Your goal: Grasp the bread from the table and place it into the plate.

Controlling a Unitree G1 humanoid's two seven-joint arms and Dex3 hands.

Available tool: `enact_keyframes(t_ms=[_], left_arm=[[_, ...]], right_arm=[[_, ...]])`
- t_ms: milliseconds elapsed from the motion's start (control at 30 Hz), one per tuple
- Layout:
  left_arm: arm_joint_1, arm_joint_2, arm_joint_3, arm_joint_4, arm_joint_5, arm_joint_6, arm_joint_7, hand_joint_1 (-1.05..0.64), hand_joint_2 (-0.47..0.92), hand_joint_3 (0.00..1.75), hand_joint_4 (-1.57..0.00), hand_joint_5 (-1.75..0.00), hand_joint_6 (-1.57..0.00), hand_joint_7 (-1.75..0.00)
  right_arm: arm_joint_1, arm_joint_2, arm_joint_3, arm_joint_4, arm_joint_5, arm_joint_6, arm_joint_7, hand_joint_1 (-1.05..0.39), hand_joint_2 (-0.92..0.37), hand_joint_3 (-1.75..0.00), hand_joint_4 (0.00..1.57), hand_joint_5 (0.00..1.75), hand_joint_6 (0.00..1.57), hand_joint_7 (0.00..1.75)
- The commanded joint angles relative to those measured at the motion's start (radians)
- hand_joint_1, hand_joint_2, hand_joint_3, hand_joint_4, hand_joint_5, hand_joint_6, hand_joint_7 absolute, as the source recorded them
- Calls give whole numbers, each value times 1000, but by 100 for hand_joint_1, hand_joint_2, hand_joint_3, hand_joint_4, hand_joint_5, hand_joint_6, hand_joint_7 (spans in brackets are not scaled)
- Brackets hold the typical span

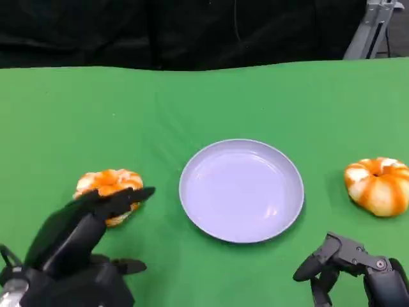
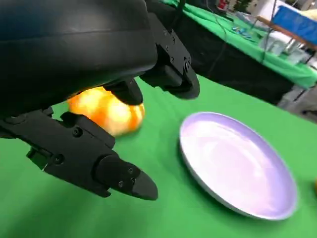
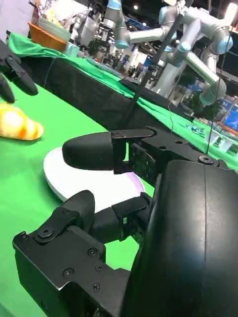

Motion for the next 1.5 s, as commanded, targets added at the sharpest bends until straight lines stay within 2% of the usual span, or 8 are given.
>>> enact_keyframes(t_ms=[33,900,1100,1233,1267,1300,1333,1500], left_arm=[[-74,52,-32,9,95,51,21,-43,90,1,-1,-58,-38,-2],[-474,38,-326,557,360,373,46,-46,90,0,-5,-41,-26,0],[-556,8,-349,762,294,342,100,-38,90,0,-25,-26,-35,-2],[-575,-8,-343,883,240,266,227,-23,92,3,-61,-17,-66,-5],[-576,-7,-342,907,228,229,269,-20,92,2,-76,-34,-84,-7],[-572,-1,-343,925,216,177,311,-21,91,1,-82,-99,-104,-10],[-572,3,-345,940,207,139,341,-21,90,1,-84,-125,-113,-11],[-507,34,-347,843,175,47,397,-16,91,24,-84,-163,-124,-29]], right_arm=[[-12,-4,-7,14,16,-5,-4,11,-30,-136,83,163,82,126],[1,-4,-3,4,24,-5,1,9,-31,-136,83,167,81,126],[3,-3,-2,1,23,-5,1,8,-31,-135,81,168,81,127],[8,-4,-2,-5,16,-4,-1,8,-31,-135,81,168,81,127],[9,-3,-2,-8,16,-3,-2,8,-31,-135,81,168,81,126],[10,-3,-2,-10,13,-4,-3,8,-31,-135,81,168,81,126],[10,-3,-3,-11,10,-4,-5,8,-31,-135,82,168,81,126],[12,-3,-3,-20,9,4,-1,9,-30,-136,82,168,81,127]])
